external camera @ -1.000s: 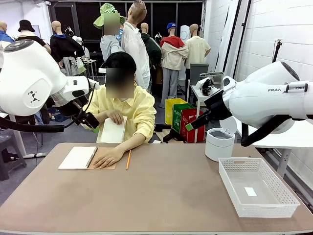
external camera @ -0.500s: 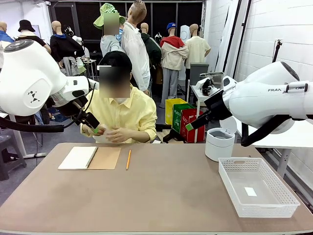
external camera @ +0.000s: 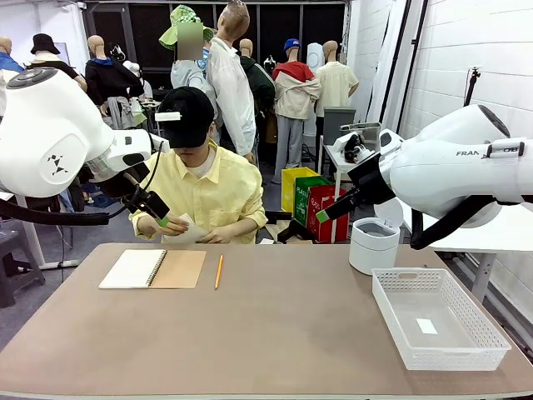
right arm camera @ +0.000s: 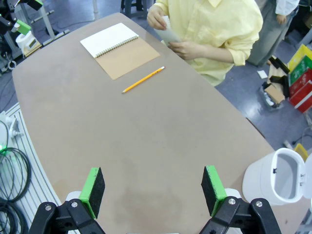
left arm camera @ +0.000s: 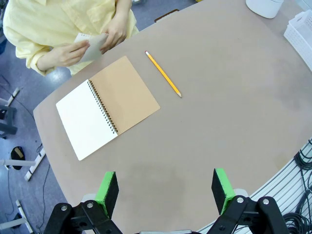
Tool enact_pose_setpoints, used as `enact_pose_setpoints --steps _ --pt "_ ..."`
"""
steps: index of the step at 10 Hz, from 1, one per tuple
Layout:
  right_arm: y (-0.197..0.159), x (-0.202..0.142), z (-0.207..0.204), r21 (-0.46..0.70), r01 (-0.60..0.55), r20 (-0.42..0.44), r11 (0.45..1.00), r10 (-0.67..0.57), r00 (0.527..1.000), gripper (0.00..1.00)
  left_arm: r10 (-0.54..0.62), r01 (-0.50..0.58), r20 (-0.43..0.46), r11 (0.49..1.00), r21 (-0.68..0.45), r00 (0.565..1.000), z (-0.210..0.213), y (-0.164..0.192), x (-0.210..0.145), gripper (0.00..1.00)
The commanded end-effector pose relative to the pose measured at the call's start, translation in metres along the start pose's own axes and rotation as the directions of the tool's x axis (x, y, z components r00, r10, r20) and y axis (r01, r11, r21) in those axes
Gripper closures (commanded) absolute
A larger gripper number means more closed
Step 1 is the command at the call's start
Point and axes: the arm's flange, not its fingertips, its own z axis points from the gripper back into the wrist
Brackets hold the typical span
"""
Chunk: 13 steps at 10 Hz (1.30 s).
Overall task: Sort the paper based on its condition.
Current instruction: If a person hands you a paper, place it in the Organizing basket , and if it's crumpled, put it in the Trash can.
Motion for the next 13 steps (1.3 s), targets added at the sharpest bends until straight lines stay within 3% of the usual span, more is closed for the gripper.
enact_pose_setpoints --steps 1,13 --pt "0.0004 -0.0009 -0.0001 0.007 0.004 -0.002 1.0 -0.004 1.0 0.0 -0.008 0.008 0.011 1.0 0.001 1.0 -0.0022 0.0014 -0.0008 0.0" --pt "0.0004 -0.0009 -0.0001 0.007 0.004 -0.002 1.0 -0.004 1.0 0.0 -0.008 0.008 0.011 1.0 0.001 1.0 -0.0022 0.0014 -0.0008 0.0"
